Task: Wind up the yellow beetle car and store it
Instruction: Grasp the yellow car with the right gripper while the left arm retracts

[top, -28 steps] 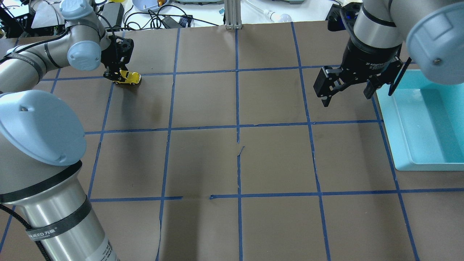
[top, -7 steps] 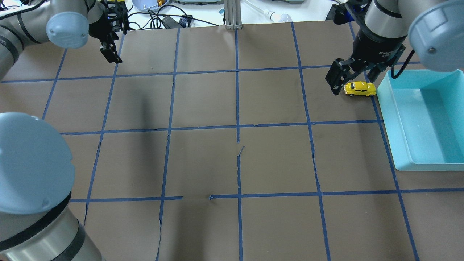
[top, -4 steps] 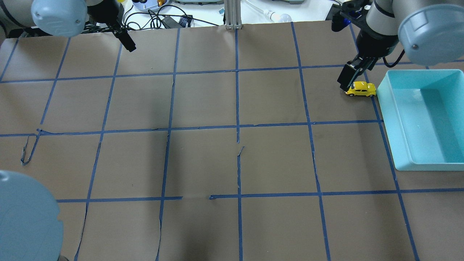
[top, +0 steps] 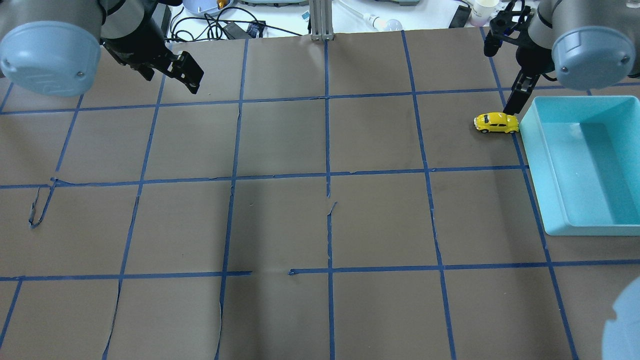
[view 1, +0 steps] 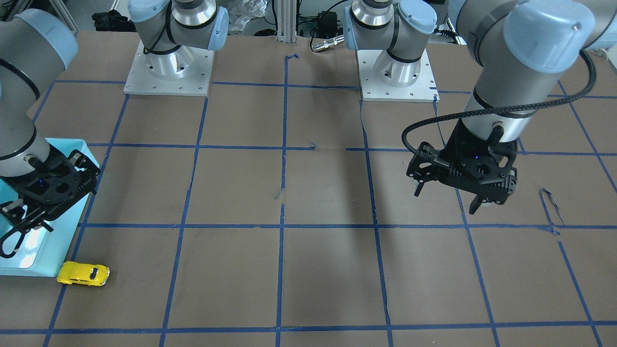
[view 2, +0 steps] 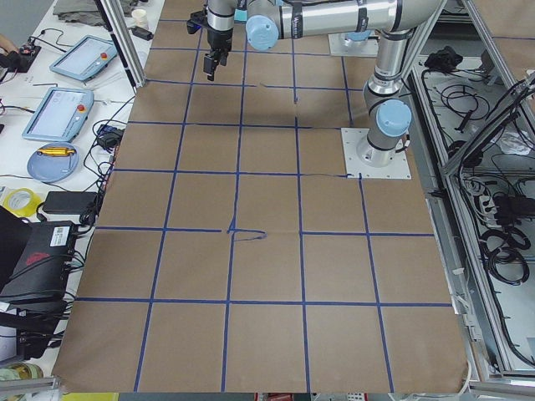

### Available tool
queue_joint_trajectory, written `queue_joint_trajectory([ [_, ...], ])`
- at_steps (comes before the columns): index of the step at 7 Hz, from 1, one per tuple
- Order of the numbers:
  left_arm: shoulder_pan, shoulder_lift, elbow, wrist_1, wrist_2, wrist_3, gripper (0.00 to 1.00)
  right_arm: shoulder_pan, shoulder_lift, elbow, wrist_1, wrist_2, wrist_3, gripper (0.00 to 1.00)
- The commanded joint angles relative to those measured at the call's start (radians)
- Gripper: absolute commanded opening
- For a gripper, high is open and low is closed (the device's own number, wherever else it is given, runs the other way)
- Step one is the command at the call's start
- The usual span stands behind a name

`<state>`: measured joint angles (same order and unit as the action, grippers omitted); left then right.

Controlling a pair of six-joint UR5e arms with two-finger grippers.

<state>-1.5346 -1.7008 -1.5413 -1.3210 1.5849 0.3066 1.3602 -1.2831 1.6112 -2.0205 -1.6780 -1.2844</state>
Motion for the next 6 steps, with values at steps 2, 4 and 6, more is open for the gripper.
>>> queue_joint_trajectory([
  [2, -0.005, 0.087, -0.026, -0.152, 0.000, -0.191, 1.00, -0.032, 0.109, 0.019, -0.153, -0.008, -0.136, 1.00],
  [4, 0.002, 0.087, -0.025, -0.150, -0.012, -0.185, 1.00, -0.038, 0.174, 0.019, -0.209, -0.008, -0.171, 1.00],
  [6, 0.007, 0.087, -0.025, -0.142, -0.017, -0.178, 1.00, -0.038, 0.227, 0.019, -0.222, -0.005, -0.182, 1.00],
])
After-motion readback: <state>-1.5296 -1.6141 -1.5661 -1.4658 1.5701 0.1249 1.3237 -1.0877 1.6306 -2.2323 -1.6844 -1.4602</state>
